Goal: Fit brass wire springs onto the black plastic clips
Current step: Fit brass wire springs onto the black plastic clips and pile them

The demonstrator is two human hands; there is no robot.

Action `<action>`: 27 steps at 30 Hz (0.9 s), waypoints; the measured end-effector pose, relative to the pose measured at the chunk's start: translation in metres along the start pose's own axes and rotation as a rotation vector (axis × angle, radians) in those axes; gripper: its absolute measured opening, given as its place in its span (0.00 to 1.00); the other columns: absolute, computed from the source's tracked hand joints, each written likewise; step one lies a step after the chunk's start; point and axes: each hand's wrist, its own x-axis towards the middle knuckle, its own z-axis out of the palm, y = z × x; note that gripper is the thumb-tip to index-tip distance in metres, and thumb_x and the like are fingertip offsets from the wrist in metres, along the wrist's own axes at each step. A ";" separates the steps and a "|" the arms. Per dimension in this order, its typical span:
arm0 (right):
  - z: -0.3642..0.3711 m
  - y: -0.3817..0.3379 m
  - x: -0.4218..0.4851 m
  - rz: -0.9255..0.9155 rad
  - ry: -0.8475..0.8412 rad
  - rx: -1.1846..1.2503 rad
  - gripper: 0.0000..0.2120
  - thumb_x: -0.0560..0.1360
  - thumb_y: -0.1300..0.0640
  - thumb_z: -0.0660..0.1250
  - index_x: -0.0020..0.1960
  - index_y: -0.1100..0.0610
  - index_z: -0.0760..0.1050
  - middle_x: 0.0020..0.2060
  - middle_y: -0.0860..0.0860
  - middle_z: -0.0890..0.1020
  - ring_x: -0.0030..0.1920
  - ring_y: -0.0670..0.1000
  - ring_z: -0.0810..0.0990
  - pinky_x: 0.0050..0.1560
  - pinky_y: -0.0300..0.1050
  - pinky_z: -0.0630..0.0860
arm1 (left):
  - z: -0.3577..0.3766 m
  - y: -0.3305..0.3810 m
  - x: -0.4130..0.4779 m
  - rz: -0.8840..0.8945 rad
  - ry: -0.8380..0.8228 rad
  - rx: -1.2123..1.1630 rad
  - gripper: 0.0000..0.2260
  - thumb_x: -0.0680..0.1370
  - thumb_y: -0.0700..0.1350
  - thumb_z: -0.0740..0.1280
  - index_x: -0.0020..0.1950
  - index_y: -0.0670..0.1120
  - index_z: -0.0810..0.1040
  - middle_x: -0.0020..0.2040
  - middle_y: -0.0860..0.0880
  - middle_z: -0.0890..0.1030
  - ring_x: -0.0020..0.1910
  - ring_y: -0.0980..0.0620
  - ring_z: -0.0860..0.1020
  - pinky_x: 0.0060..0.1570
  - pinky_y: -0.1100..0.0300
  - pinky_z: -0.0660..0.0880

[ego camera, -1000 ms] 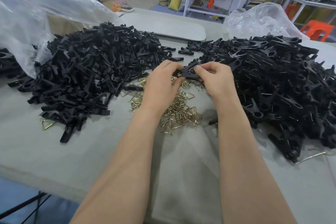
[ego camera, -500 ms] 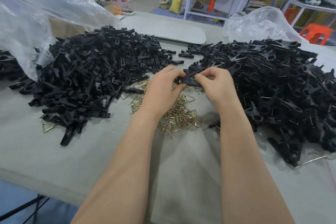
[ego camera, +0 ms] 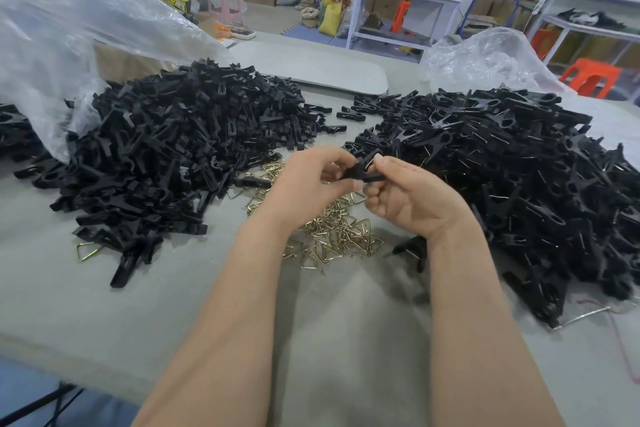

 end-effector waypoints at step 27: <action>0.041 0.020 0.012 -0.041 -0.224 0.378 0.24 0.65 0.36 0.67 0.40 0.59 0.79 0.20 0.46 0.69 0.18 0.42 0.64 0.20 0.33 0.60 | -0.005 0.009 0.001 0.051 0.152 -0.295 0.06 0.71 0.43 0.74 0.46 0.51 0.81 0.37 0.51 0.79 0.40 0.57 0.77 0.46 0.64 0.75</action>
